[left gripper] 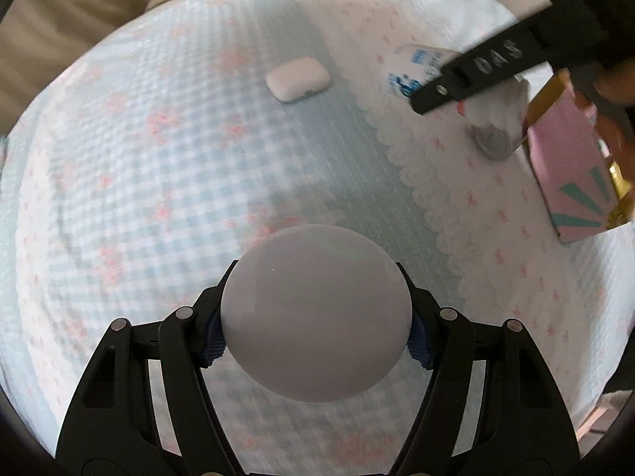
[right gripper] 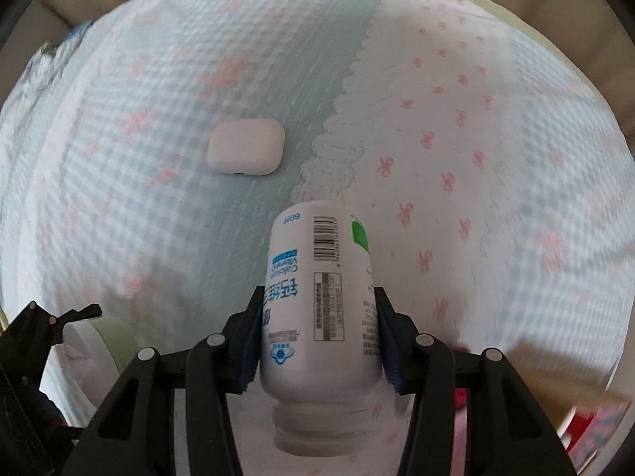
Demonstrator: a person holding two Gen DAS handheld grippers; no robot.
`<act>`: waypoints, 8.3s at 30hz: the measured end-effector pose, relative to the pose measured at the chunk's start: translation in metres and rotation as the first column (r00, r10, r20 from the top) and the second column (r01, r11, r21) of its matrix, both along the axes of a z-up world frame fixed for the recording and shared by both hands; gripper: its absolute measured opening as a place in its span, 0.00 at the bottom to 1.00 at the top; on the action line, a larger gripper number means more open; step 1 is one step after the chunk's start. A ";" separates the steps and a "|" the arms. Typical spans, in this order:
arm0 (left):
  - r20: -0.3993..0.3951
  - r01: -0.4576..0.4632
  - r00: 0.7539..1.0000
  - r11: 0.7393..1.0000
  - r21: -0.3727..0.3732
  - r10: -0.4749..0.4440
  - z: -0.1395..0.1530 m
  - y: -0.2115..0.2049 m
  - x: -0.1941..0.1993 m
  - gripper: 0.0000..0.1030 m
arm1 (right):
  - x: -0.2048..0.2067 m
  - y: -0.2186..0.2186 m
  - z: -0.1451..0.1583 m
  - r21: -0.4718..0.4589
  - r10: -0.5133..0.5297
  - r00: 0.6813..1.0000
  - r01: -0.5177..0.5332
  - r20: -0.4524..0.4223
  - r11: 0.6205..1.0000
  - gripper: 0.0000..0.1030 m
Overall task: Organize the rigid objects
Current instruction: 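Carry the pill bottle and white jar into the cardboard box and open both tools, then lift both tools out of the box toward the remaining items, then grasp the silver-and-red roll with the right tool while the left tool grasps the white earbud case, then carry the roll and earbud case into the cardboard box and open both tools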
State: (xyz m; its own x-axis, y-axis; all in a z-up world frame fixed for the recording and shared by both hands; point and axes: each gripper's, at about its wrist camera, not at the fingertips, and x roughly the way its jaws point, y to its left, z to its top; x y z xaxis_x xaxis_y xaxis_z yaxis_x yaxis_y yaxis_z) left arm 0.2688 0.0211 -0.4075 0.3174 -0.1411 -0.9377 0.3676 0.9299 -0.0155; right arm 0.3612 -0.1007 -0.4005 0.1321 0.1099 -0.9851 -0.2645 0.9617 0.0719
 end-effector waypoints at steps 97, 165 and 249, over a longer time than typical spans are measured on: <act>-0.165 0.261 0.950 0.964 -0.042 -0.265 0.083 -0.404 -0.002 1.00 | -0.181 -0.462 0.085 0.351 -0.703 0.693 0.705 -0.158 0.616 1.00; -0.123 -0.363 0.929 0.925 -0.115 0.349 0.051 -0.023 0.135 1.00 | -0.110 -0.069 0.090 -0.119 -0.127 0.962 0.159 0.243 0.980 0.98; 0.035 0.036 0.999 0.980 -0.194 -0.029 0.211 -0.157 -0.061 0.57 | -0.267 -0.200 0.205 0.120 -0.678 0.720 0.668 0.144 0.735 0.37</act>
